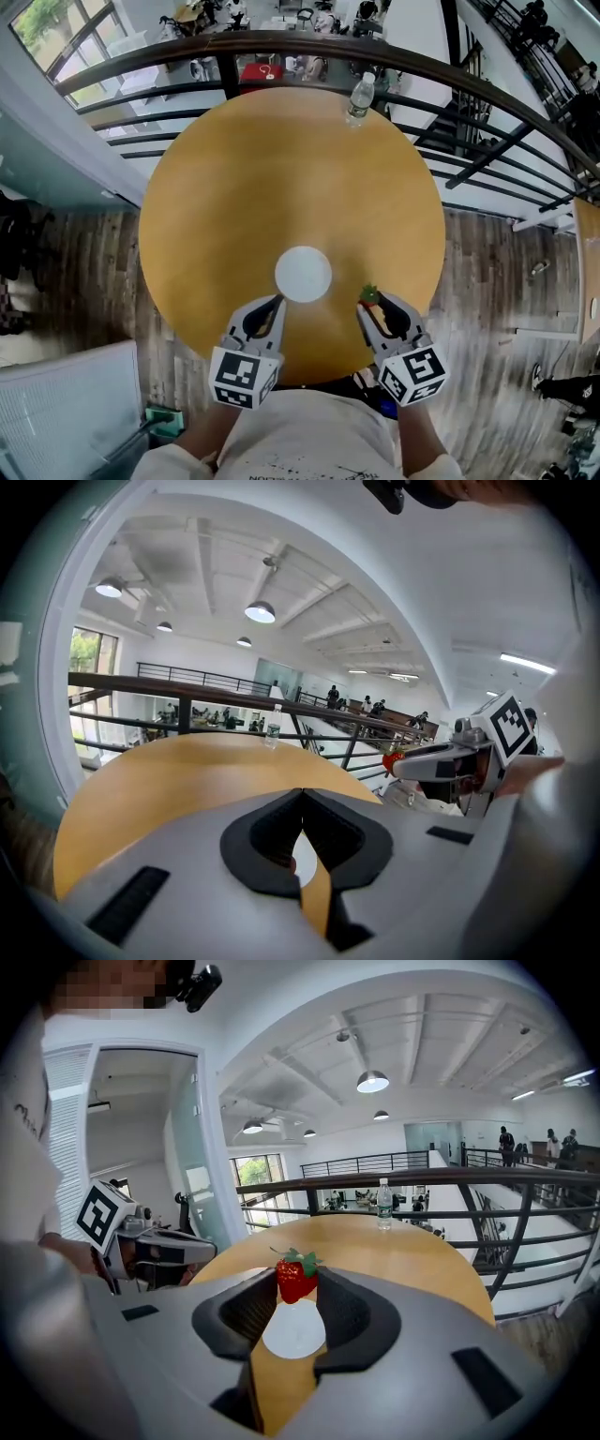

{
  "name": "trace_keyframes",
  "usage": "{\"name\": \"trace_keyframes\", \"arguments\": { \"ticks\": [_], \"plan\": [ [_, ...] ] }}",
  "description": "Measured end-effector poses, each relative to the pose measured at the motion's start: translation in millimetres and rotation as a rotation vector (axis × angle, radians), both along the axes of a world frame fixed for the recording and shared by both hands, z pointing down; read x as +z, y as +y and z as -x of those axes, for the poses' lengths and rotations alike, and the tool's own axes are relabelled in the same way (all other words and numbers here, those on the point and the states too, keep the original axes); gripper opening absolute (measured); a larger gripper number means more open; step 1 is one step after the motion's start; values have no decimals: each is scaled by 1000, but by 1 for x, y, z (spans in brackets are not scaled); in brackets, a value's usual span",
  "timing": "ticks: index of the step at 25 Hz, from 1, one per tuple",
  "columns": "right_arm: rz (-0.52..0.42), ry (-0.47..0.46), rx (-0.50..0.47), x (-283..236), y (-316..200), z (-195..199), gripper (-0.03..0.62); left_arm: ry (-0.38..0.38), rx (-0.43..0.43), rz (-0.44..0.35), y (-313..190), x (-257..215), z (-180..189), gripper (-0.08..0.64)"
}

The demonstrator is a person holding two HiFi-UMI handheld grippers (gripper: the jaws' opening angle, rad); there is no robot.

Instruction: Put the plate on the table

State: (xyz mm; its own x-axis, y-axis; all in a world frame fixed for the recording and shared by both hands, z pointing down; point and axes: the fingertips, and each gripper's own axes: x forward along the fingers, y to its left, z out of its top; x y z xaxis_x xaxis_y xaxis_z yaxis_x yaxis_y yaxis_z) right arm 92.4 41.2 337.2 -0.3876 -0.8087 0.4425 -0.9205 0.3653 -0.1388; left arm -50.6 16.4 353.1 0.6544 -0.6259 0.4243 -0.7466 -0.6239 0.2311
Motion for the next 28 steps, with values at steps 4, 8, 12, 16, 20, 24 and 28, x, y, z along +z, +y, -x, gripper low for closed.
{"name": "trace_keyframes", "arguments": {
  "ticks": [4,8,12,16,20,24,28],
  "plan": [
    [29,1,-32,16,-16,-2,147,7,-25,5,-13,2,-4,25],
    [46,11,-73,25,-25,-3,147,-2,-51,28,-15,13,-6,25],
    [62,13,-108,39,-37,1,147,-14,-73,43,-23,26,-5,25],
    [76,21,-132,51,-50,5,147,-39,-70,51,-32,38,-5,25],
    [89,29,-157,62,-54,7,147,-56,-63,56,-36,49,-9,25],
    [113,19,-180,73,-62,9,147,-56,-62,91,-43,63,-15,25],
    [144,17,-189,89,-67,16,147,-49,-56,104,-48,78,-17,25]
  ]
}}
